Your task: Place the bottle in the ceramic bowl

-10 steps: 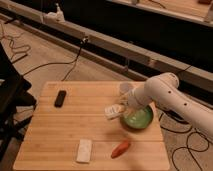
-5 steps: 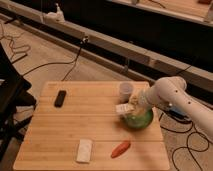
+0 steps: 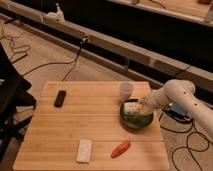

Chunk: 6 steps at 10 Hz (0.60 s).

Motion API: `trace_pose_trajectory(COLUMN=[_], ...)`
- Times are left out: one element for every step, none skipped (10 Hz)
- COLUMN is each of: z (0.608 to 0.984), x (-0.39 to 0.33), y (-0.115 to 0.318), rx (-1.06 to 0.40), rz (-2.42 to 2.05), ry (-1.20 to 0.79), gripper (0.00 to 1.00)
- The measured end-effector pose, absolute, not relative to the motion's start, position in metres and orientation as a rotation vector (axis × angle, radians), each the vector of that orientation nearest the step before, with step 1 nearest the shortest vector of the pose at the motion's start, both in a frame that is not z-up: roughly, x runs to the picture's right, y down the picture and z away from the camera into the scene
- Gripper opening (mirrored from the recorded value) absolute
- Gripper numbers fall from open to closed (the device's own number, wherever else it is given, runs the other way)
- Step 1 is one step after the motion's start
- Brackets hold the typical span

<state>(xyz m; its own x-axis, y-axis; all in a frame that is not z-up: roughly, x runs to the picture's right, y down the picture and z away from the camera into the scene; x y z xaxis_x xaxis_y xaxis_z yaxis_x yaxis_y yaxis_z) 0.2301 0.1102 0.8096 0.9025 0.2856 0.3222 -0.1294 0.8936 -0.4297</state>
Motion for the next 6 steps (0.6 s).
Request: trace_pose_trajectory(z=[0.8104,0.8103,0.8088,0.8061,0.8037,0.8039], x=[0.2297,0.226,0.2237,0.2225,0.221,0.2208], y=[0.1128,0.1136,0.1129,0.1113,0.1094,0.1097], rx=[-0.416,-0.417,-0.413,-0.407,-0.403,-0.404], rz=[0.228,0.223,0.215,0.203,0.191,0.191], ry=[-0.396,-0.406,-0.414,-0.418,-0.422,-0.422], gripper=[0.79,0.79,0.79,0.79,0.79,0.79])
